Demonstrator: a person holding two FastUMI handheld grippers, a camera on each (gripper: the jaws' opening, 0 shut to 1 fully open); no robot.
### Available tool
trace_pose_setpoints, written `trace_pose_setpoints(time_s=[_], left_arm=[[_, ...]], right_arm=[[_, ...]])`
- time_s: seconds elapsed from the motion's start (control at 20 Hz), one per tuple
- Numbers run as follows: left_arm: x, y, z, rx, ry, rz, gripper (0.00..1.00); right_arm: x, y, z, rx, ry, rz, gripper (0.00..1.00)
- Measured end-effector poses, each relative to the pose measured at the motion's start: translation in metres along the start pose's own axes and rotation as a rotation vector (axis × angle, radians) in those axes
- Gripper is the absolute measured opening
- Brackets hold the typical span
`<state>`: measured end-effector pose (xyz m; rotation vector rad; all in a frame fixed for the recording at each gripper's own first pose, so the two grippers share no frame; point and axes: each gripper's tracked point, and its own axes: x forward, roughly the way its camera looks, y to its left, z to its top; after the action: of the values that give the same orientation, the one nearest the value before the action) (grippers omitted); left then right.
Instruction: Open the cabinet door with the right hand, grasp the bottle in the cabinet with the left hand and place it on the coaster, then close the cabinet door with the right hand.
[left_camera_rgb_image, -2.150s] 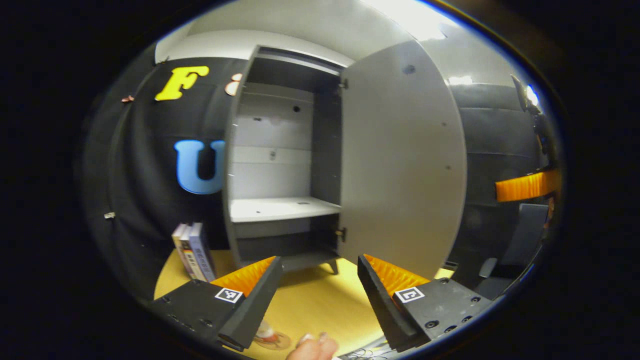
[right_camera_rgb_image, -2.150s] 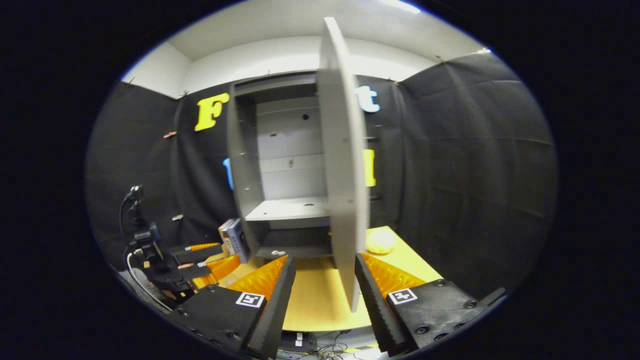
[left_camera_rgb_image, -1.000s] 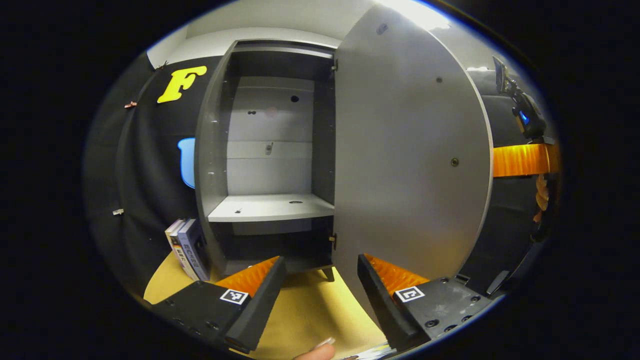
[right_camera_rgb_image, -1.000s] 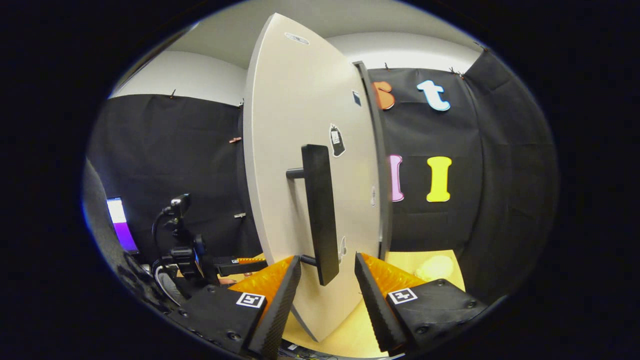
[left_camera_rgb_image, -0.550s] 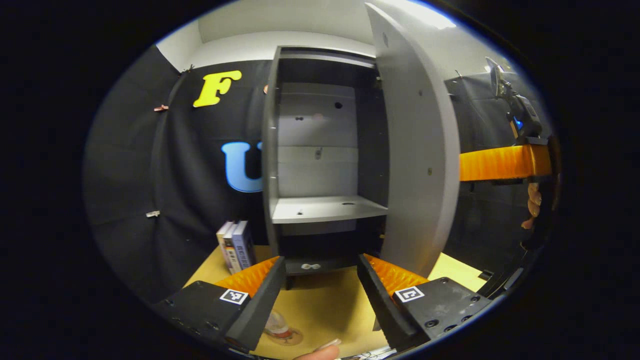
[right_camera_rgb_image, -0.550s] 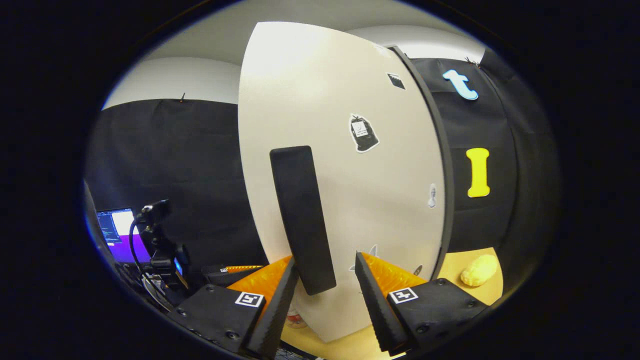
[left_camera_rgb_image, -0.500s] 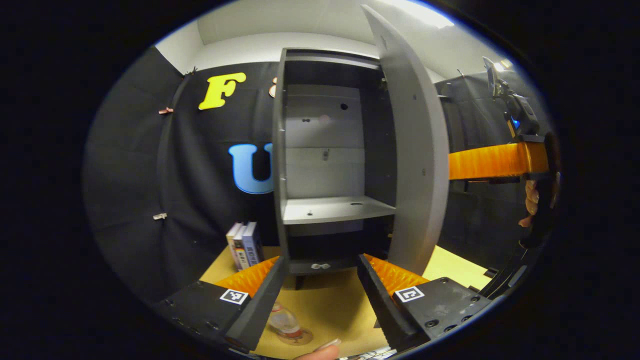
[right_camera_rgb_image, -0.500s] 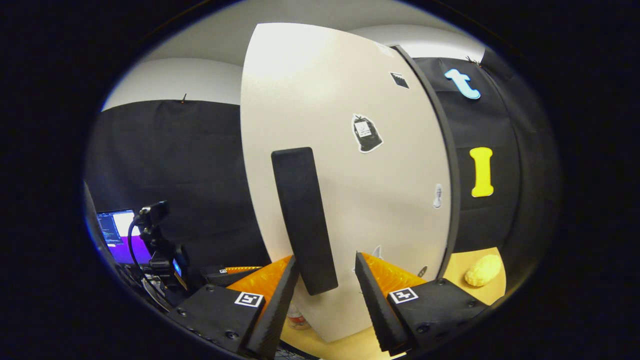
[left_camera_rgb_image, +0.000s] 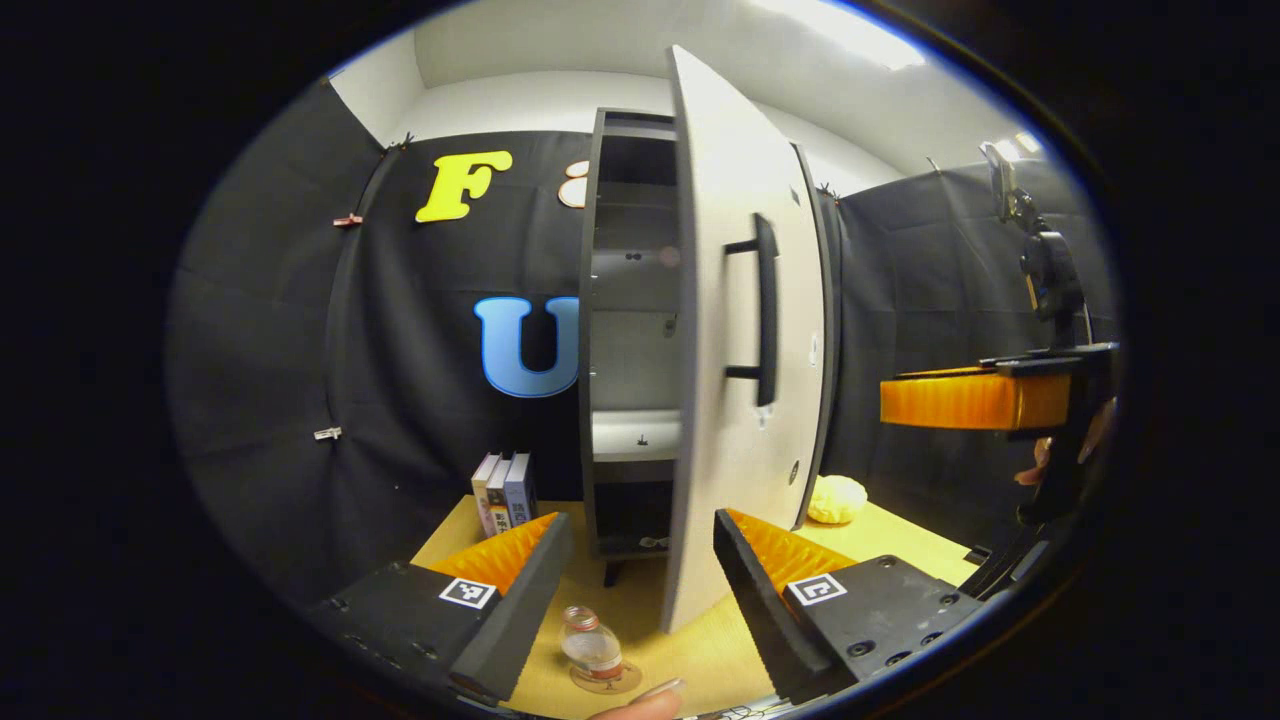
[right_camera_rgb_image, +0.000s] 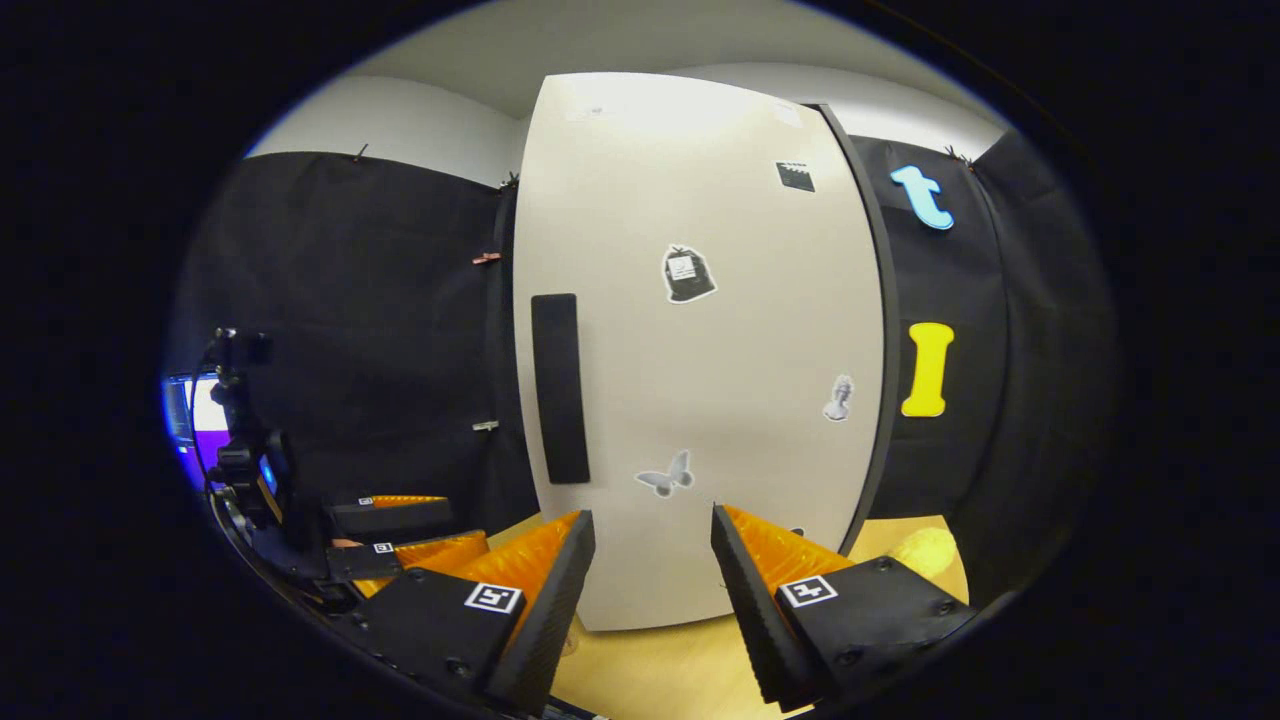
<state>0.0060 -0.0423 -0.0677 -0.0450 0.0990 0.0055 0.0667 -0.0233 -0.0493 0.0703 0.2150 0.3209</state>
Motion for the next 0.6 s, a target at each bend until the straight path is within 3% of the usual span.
trace_pose_setpoints(time_s=[0.2, 0.35, 0.6], left_arm=[[0.007, -0.019, 0.007, -0.013, -0.023, -0.037, 0.9], [0.016, -0.031, 0.012, -0.004, -0.03, -0.05, 0.92], [0.034, -0.042, 0.029, -0.032, -0.069, -0.087, 0.9]], right_arm=[[-0.001, -0.017, 0.021, -0.107, -0.127, -0.098, 0.82], [-0.002, -0.03, 0.017, -0.184, -0.126, -0.175, 0.94], [-0.001, -0.038, 0.022, -0.11, -0.111, -0.196, 0.96]])
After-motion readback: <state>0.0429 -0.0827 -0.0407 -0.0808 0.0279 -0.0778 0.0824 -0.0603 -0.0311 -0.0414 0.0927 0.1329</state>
